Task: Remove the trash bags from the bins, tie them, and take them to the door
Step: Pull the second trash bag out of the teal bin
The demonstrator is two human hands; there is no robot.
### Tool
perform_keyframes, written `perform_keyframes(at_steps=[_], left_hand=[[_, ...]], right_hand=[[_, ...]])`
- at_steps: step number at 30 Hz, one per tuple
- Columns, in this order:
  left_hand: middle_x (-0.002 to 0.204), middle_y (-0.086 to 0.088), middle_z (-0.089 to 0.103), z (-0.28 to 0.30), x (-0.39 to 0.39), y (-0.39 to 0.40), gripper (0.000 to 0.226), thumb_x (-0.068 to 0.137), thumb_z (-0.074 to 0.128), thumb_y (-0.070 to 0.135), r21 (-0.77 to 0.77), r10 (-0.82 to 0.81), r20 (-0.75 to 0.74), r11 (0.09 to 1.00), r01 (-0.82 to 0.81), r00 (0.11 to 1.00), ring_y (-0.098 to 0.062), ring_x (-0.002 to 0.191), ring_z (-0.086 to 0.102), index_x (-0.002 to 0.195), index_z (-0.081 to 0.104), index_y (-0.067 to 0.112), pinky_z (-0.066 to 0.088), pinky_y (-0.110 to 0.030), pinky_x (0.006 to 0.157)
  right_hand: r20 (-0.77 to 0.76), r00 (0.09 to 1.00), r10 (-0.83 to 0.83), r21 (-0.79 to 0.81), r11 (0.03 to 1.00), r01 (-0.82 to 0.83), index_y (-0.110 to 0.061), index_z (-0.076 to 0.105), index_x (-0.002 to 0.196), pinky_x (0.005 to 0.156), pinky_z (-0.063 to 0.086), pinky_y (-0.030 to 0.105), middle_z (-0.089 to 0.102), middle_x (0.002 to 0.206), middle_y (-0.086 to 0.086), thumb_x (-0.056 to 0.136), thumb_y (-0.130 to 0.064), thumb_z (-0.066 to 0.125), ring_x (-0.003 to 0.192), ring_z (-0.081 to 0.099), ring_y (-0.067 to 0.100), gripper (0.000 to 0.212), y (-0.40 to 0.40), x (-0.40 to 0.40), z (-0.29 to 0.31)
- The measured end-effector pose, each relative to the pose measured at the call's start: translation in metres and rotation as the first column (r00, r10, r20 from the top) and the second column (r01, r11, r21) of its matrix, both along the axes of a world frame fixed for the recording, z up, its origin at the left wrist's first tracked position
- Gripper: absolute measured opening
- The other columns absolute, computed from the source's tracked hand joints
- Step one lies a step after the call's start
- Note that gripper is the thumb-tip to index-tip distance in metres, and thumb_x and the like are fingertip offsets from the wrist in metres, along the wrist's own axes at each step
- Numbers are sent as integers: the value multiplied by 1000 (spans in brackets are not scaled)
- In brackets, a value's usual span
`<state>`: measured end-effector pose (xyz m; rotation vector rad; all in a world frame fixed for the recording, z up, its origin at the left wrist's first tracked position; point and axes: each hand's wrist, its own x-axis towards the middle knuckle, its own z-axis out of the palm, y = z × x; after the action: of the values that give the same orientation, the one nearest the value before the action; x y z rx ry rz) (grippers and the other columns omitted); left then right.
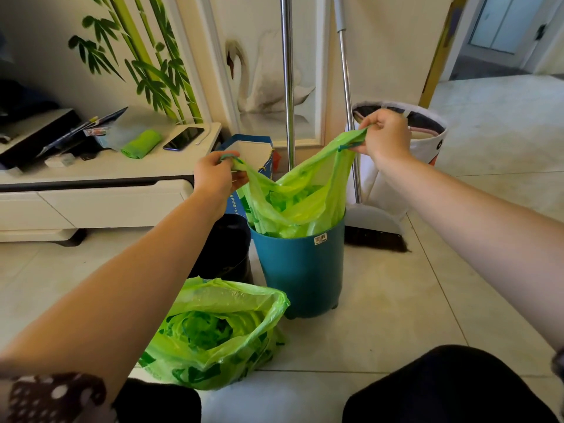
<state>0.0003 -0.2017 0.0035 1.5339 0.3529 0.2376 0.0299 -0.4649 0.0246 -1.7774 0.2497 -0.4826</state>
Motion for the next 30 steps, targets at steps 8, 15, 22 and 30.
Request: perform_keyframes(at_steps=[8,15,22,30], left_hand=[[83,-10,60,46,-6,-4,22,98,41,3,-12,-33,101,999,35,994,-15,60,61,93,62,7,55,-23,57],[81,-9,59,85,-32,-9,22,97,40,0,6,-92,176,996,93,980,-16,61,60,95,62,4,57,-25,61],[76,-9,59,115,-70,-7,23,95,43,-1,-3,-133,236,990,138,963,-21,67,63,90,65,5,59,-39,79],[77,-8,59,165,-113,-12,24,93,42,-4,-89,-134,430,978,190,893,-14,60,59,93,65,4,56,-29,71]], right_hand=[[104,994,-27,35,999,24,-23,55,57,60,61,37,66,93,16,86,6,37,77,71,28,45,7,-3,49],[227,974,5,34,999,-13,-20,55,58,53,60,33,63,99,23,80,8,32,76,71,31,42,12,-29,87],[365,931,7,-23,1000,1,-24,58,62,50,58,32,62,68,2,78,1,37,62,65,18,36,4,-72,115],[516,857,9,-38,999,13,-16,55,72,63,51,30,58,66,-13,76,-8,41,70,58,10,17,-4,-108,156]])
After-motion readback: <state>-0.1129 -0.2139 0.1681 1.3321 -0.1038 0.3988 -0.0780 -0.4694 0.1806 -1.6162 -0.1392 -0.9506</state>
